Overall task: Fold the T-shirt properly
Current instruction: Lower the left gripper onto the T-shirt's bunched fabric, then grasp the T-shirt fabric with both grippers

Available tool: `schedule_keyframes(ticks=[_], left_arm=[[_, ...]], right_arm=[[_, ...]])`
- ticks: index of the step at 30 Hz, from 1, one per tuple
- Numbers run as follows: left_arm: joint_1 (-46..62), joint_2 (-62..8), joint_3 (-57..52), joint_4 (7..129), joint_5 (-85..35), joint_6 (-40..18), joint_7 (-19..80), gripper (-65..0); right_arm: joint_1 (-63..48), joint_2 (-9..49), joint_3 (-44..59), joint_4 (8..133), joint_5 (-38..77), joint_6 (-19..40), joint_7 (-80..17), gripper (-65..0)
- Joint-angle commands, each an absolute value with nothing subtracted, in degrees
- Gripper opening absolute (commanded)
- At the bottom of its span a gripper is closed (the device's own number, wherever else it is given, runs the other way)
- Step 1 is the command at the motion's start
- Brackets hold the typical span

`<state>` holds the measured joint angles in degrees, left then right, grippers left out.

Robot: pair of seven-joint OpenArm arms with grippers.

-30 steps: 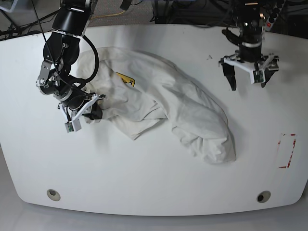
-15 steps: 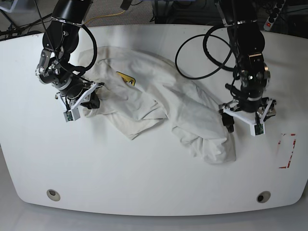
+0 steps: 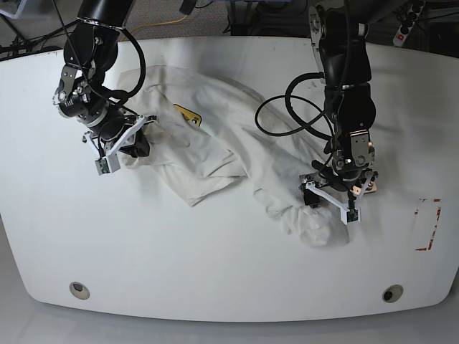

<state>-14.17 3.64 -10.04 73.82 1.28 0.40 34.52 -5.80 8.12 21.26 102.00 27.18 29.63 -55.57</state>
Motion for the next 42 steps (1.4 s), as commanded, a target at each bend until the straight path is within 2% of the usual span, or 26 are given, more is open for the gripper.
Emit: schedule_keyframes(ticks=[1,5,6,7,8,10,13,20,27,29,30,31,34,36,38,42], left_arm=[[-15.4,3.8,-9.9,73.1,1.0,0.3,33.3,-13.1],[-15.2,3.8,-9.9,71.9,1.2,0.3,33.4,-39.0],[-14.5,3.6,-9.9,71.8,1.2,0.3,33.5,-50.7],[-13.7,3.6,-9.9,72.0,1.2,0.3,33.5,-57.9],[-12.9,3.6,-9.9,72.3,1.2,0.3,33.5,-63.1],[-11.0,3.6,-9.7,74.1,1.3,0.3,33.8,-65.0],[-6.1,3.5,-9.6,82.7,1.3,0.3,34.8,-62.4],[6.0,0.5,-9.5,102.5,1.1,-0.2,42.6,-62.1],[17.3,-2.5,-9.8,113.6,1.2,-9.6,44.4,-60.6],[19.1,-3.4,-9.8,114.6,1.2,-11.4,44.4,-54.6],[19.7,-3.6,-10.0,114.7,1.2,-12.4,44.4,-49.6],[20.3,-3.6,-10.9,114.7,1.1,-13.4,44.4,-41.5],[21.2,-3.1,-13.9,114.9,1.0,-16.2,44.4,-22.9],[21.3,-2.3,-16.3,114.9,1.0,-18.7,44.4,-13.8],[21.4,-1.9,-19.7,114.9,1.0,-22.6,44.3,-10.1],[19.1,-1.8,-27.7,114.8,1.0,-29.8,44.3,-11.9]], right_arm=[[-5.2,8.7,21.4,103.2,27.8,29.8,-54.4,-65.0],[-5.3,8.6,24.0,103.2,27.9,29.8,-54.4,-65.0],[-5.3,8.6,24.9,103.0,28.2,29.8,-54.4,-65.0],[-5.3,8.6,25.5,103.0,28.3,29.8,-54.4,-65.0],[-5.3,8.6,25.8,103.0,28.3,29.8,-54.4,-65.0],[-5.2,8.7,26.0,103.0,28.3,29.8,-54.4,-65.0],[-5.3,8.8,26.1,103.2,28.3,29.8,-54.4,-65.0],[-5.4,8.9,26.2,103.2,28.0,29.8,-54.4,-65.0],[-5.4,8.7,26.2,102.9,28.0,29.8,-54.4,-65.0],[-5.3,8.7,26.1,102.9,28.0,29.8,-54.4,-65.0],[-5.2,8.7,26.1,102.9,28.0,29.8,-54.4,-65.0],[-5.1,8.6,26.0,102.9,28.0,29.8,-54.4,-65.0],[-5.1,8.6,25.9,102.9,28.1,29.8,-54.4,-65.0],[-5.1,8.5,25.9,102.9,28.2,29.8,-54.4,-65.0],[-5.1,8.5,25.8,102.9,28.3,29.8,-54.4,-65.0],[-5.2,8.5,25.8,102.9,28.4,29.8,-54.4,-65.0]])
